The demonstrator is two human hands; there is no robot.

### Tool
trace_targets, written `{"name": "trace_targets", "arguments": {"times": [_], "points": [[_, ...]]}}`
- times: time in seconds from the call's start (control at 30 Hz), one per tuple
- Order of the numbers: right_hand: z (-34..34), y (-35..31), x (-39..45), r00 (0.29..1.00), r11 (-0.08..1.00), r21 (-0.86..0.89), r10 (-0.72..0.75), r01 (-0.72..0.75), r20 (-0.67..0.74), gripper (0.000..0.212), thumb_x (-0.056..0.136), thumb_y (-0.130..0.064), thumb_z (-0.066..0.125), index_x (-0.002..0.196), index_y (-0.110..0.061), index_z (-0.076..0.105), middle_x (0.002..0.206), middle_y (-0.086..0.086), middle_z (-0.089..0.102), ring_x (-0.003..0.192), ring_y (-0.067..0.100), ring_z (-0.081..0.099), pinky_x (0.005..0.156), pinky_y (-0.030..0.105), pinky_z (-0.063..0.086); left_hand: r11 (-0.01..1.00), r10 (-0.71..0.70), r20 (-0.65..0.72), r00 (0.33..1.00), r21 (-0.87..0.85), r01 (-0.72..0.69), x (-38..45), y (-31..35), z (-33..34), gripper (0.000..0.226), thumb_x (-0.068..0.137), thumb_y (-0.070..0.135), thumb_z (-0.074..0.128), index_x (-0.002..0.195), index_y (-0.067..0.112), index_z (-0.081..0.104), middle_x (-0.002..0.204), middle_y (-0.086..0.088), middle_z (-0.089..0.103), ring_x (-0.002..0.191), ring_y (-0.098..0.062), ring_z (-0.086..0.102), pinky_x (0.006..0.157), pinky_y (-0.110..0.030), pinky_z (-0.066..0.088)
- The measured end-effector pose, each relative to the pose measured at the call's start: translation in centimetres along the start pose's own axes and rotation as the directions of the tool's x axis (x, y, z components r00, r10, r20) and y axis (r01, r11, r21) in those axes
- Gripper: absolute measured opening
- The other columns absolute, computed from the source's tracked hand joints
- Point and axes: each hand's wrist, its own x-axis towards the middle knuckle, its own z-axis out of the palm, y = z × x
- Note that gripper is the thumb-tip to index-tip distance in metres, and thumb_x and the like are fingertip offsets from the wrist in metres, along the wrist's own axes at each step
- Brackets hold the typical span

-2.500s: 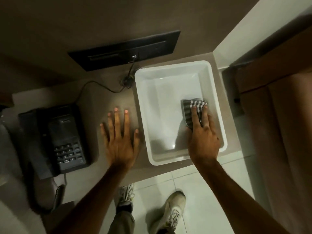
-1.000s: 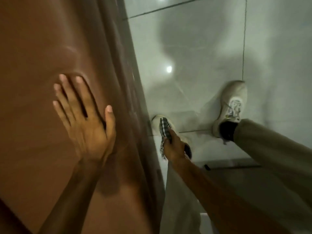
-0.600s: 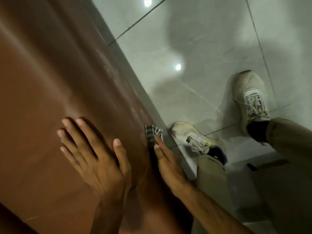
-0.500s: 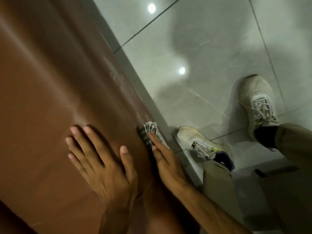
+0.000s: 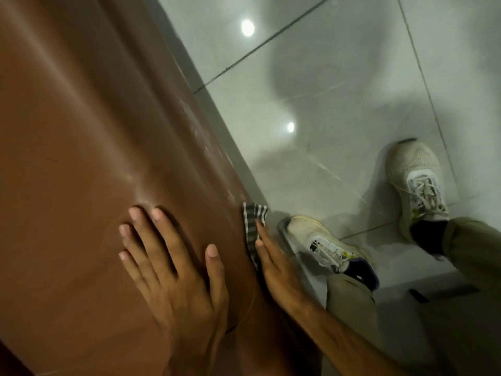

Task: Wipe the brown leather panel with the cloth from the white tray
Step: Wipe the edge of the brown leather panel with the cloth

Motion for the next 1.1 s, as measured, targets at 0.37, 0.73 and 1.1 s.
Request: {"name": "trace_targets", "arguments": {"times": [0.37,0.73,1.1], "points": [[1.9,-7.3,11.5,0.989,0.982,-0.135,-0.14,0.133,-0.045,0.053,0.11,-0.05,0.027,0.162,-0.041,0.025,0.172,-0.005,0.028,0.159,0.021,0.027,0.13,0.047,0.024,0.998,0.06,-0.077,0.995,0.003,-0.06,8.4,-0.1,-0.6,0.078,0.116,0.055,0.019,0.176,0.007,0.013,0.186,-0.018,0.007,0.174,-0.035,0.003,0.141,-0.049,0.0],[2.2,-15.0,10.9,0.941,0.923,-0.193,-0.337,0.332,0.006,0.05,0.109,-0.05,0.035,0.158,-0.051,0.026,0.171,-0.015,0.029,0.155,0.01,0.034,0.126,0.032,0.032,0.999,0.017,-0.152,0.988,-0.042,-0.024,17.3,-0.3,-2.6,0.075,0.116,0.047,0.031,0.176,0.006,0.014,0.185,-0.019,0.009,0.173,-0.037,0.008,0.141,-0.057,0.009],[0.7,-9.5,12.5,0.992,0.979,-0.165,-0.122,0.122,0.015,0.046,0.109,-0.049,0.036,0.155,-0.056,0.031,0.167,-0.016,0.036,0.156,0.014,0.034,0.129,0.038,0.027,0.998,-0.047,-0.105,0.993,-0.035,0.044,18.3,0.9,-2.9,0.078,0.113,0.045,0.034,0.175,0.001,0.014,0.184,-0.024,0.01,0.172,-0.041,0.01,0.141,-0.06,0.01]]}}
